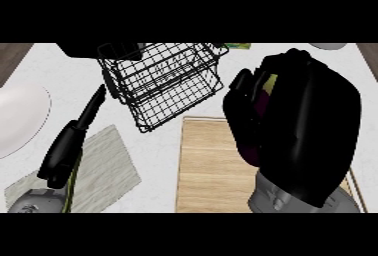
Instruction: Pick the eggplant from the tray and place it in the tiered basket
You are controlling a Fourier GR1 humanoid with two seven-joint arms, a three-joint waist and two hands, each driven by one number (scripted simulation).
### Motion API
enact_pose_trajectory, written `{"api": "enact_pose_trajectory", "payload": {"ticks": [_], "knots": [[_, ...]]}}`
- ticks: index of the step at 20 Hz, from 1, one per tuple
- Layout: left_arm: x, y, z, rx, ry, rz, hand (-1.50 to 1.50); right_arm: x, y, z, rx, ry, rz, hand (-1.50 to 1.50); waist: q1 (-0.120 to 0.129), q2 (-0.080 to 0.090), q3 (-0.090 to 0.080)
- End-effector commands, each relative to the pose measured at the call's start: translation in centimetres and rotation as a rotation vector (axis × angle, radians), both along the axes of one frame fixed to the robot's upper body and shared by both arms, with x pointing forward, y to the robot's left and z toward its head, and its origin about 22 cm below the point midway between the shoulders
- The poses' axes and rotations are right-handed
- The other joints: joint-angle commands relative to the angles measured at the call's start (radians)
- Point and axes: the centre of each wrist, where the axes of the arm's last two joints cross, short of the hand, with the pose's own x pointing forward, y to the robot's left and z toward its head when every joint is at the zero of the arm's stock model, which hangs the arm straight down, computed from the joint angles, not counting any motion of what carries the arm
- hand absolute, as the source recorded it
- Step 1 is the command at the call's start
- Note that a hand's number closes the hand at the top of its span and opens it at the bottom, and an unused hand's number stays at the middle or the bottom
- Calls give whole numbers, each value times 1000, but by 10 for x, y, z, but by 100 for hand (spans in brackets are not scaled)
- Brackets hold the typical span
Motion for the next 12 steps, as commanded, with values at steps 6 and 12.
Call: {"api": "enact_pose_trajectory", "payload": {"ticks": [6,12], "knots": [[10,-13,6,10,-23,-55,0,73,30,38,165,201,-159,150,43,13,1],[8,-20,14,3,-38,-65,0,120,37,47,215,245,-181,150,59,16,2]]}}
